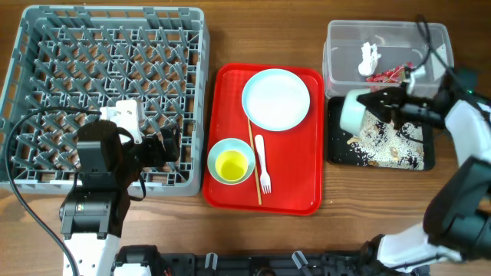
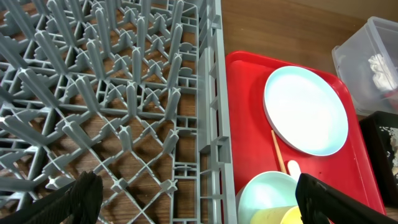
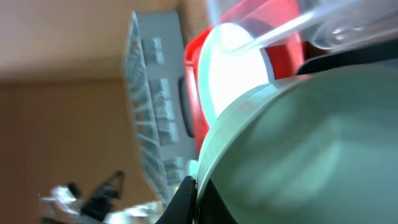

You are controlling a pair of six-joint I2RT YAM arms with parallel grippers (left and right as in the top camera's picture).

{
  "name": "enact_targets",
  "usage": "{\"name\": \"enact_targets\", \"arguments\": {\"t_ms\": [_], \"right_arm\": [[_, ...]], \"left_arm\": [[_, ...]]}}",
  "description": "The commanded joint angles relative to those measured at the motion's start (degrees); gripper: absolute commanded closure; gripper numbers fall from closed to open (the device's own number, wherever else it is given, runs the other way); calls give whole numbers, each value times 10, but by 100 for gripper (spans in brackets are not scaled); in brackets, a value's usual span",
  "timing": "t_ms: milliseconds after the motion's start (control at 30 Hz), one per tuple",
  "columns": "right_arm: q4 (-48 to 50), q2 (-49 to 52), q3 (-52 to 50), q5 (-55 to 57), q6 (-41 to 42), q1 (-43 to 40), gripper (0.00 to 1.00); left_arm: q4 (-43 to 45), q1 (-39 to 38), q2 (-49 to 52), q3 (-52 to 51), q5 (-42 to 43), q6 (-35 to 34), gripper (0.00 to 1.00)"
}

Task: Sort waste into correct bins and load items into the dishwasher rack
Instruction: 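Tip the green bowl over the black tray to dump the rice, then set the empty green bowl onto the white plate with the right gripper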

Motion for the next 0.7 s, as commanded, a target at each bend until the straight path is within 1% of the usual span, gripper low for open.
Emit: {"name": "enact_targets", "arguments": {"t_ms": [0, 67, 133, 200, 333, 400, 467, 600, 667], "right_arm": [[14, -102, 35, 147, -2, 89, 96], [45, -133, 36, 237, 21, 151, 96], [82, -149, 36, 330, 24, 224, 96], [128, -146, 35, 423, 5, 306, 96], [183, -105, 35, 550, -39, 422, 96], [208, -61, 35, 572, -63, 461, 96], [223, -20, 35, 571, -72, 480, 96], [238, 55, 35, 550, -71, 501, 96], [239, 69, 35, 534, -71, 504, 95]], "left_arm": [[4, 4, 1, 11, 5, -5, 0], [4, 4, 1, 11, 5, -5, 0], [4, 4, 1, 11, 5, -5, 0], [4, 4, 1, 11, 5, -5, 0], [4, 4, 1, 11, 5, -5, 0], [4, 4, 1, 11, 5, -5, 0], [4, 4, 1, 11, 5, -5, 0], [4, 4, 1, 11, 5, -5, 0], [4, 4, 1, 11, 5, -5, 0]]}}
